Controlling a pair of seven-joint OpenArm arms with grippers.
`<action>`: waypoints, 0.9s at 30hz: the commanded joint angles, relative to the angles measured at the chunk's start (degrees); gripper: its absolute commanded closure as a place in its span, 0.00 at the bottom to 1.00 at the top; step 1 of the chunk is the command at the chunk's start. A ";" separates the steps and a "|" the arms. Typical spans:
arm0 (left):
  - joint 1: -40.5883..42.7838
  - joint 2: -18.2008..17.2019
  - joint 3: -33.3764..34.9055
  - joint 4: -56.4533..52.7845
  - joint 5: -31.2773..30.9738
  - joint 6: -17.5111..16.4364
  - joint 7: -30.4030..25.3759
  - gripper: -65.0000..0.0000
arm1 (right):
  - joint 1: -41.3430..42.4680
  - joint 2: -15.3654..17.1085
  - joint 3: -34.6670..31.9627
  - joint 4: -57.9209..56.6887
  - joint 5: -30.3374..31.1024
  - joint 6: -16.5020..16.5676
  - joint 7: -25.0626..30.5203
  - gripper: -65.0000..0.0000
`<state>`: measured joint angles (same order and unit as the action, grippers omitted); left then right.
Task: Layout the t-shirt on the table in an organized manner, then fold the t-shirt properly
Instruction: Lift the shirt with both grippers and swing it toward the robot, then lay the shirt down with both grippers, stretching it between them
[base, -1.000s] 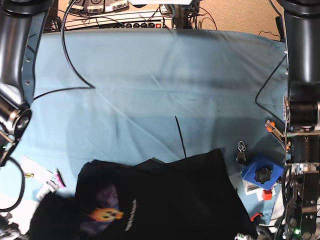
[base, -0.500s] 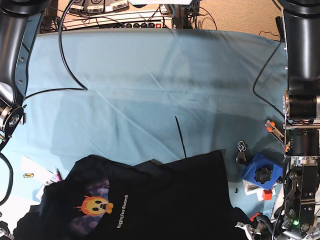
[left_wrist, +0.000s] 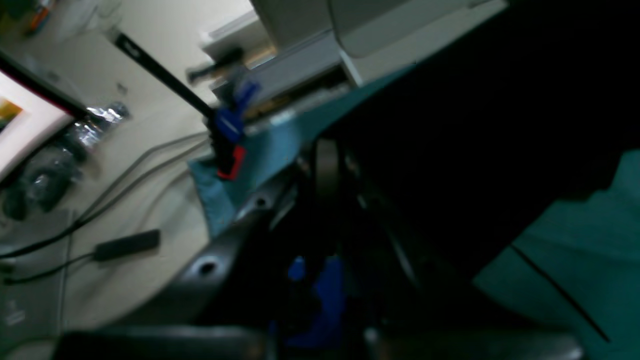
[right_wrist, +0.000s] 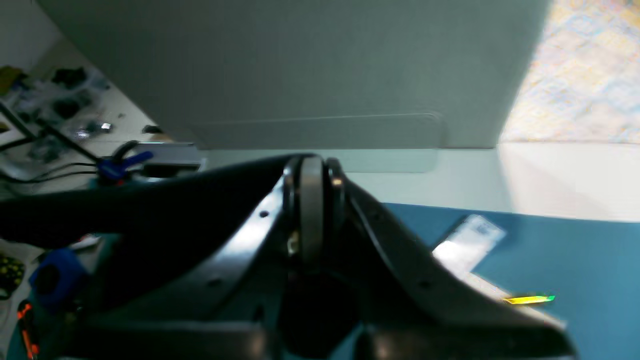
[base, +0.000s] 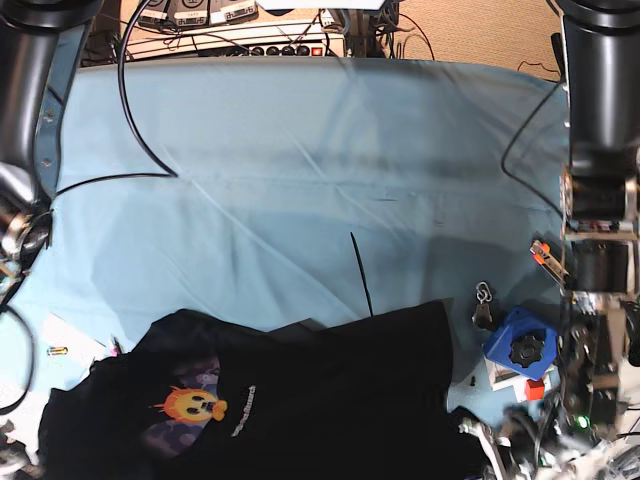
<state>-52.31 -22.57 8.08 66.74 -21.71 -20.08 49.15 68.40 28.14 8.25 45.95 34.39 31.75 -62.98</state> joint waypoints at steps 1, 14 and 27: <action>-1.09 -0.04 -0.46 0.79 -0.20 -0.74 -1.57 1.00 | 0.31 -0.72 0.04 0.48 0.37 0.20 0.96 1.00; -2.80 3.96 -0.46 -0.20 12.37 0.50 -18.36 1.00 | 2.14 -8.15 0.04 0.48 -15.19 -3.45 15.85 1.00; -17.33 -4.39 -4.79 1.57 -11.08 -2.25 10.71 1.00 | 6.40 -4.28 0.11 19.32 -1.16 -4.09 -1.79 1.00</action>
<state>-67.26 -26.57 3.79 67.51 -32.80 -22.63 61.43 71.88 23.14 8.19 64.53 31.97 27.81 -67.48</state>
